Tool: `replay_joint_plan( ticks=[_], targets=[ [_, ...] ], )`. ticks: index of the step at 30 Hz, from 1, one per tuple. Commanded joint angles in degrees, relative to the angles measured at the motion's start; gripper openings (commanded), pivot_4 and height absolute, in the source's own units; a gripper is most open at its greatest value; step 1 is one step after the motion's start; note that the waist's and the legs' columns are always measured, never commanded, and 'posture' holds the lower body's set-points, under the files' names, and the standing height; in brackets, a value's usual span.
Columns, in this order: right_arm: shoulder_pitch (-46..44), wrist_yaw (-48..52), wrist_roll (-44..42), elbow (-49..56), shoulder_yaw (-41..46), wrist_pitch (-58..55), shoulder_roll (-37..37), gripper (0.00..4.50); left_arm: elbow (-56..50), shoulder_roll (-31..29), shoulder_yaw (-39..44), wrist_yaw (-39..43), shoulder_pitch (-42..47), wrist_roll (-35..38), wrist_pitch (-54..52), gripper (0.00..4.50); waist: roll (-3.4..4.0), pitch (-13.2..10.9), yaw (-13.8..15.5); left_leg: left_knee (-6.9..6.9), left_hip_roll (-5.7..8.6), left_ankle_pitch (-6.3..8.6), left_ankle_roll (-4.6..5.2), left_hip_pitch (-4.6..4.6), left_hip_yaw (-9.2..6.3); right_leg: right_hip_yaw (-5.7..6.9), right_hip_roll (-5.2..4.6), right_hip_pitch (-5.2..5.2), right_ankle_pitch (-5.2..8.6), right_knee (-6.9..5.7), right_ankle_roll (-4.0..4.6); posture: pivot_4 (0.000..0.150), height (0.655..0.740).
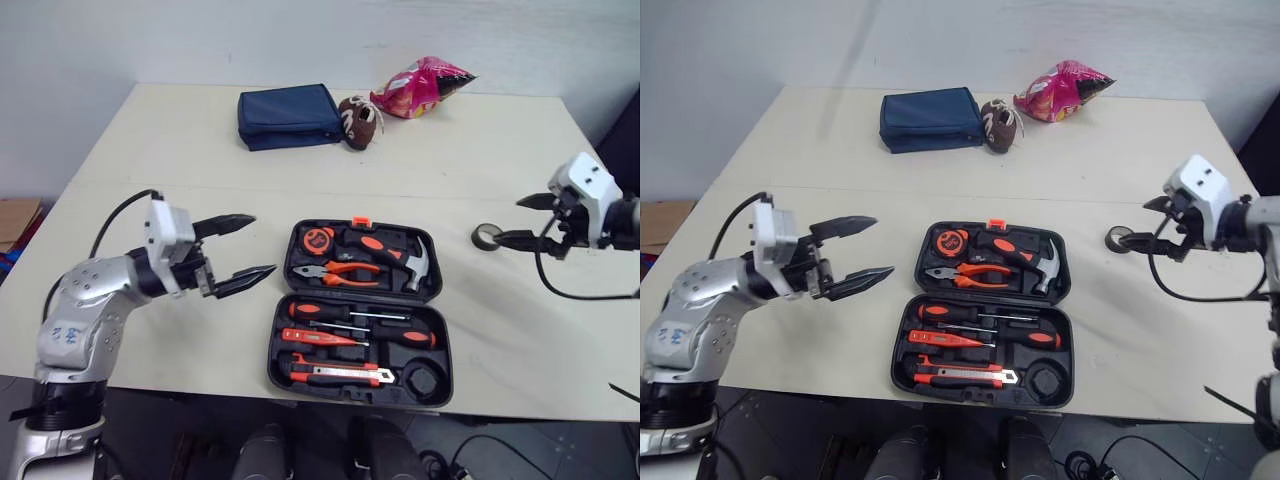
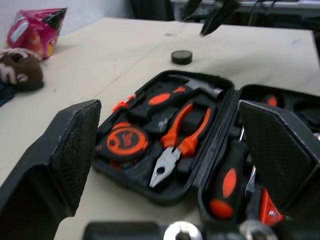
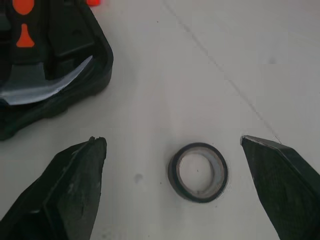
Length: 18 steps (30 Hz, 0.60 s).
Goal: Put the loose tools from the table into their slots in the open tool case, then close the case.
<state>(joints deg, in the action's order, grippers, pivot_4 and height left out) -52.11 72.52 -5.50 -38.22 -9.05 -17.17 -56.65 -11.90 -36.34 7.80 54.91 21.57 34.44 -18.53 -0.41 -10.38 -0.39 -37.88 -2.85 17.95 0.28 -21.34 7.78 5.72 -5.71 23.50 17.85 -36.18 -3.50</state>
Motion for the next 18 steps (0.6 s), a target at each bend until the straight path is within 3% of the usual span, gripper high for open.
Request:
replay_joint_plan(
  ticks=[1,6,12,15,18],
  targets=[
    [-4.2,1.3,5.7,-7.5,-3.4,3.4,2.0,4.50,-2.7,1.4,-1.3,-0.5,1.5,1.5,-1.2,4.43,0.00,0.0,0.0,-0.02,0.00,0.00,0.00,-0.02,0.00,0.00,0.01,0.00,0.00,0.00,0.00,0.150,0.7400],
    [-10.4,-1.3,13.3,-20.0,-8.1,6.9,5.8,4.50,-5.6,2.2,-3.6,-0.1,0.7,2.1,-3.6,4.43,-0.01,0.0,0.0,-0.08,0.02,0.01,0.02,-0.14,0.10,-0.02,0.02,0.15,-0.01,-0.04,-0.01,0.150,0.7400],
    [-13.1,-2.8,17.4,-27.8,-8.7,11.0,8.2,4.50,-7.9,2.3,-3.4,-0.7,-0.4,2.3,-4.9,4.43,-0.01,0.0,-0.6,-0.19,0.01,0.00,0.01,-0.10,0.09,-0.14,0.02,0.14,0.00,-0.22,-0.01,0.150,0.7400],
    [-13.7,-3.6,17.4,-29.9,-7.2,12.2,9.2,3.65,-8.6,2.3,-3.4,-0.9,-0.5,2.5,-5.2,4.50,-0.01,0.0,-1.2,-0.20,0.00,0.00,0.00,-0.10,0.09,-0.15,0.03,0.14,0.00,-0.26,-0.01,0.150,0.7400],
    [-13.5,-4.1,18.0,-30.9,-7.0,15.6,9.3,2.16,-9.6,2.2,-3.4,-0.8,-0.3,3.1,-5.9,4.50,-0.01,0.0,-1.3,-0.20,0.00,0.00,0.00,-0.10,0.09,-0.15,0.03,0.14,0.00,-0.28,-0.01,0.150,0.7400]
  ],
)
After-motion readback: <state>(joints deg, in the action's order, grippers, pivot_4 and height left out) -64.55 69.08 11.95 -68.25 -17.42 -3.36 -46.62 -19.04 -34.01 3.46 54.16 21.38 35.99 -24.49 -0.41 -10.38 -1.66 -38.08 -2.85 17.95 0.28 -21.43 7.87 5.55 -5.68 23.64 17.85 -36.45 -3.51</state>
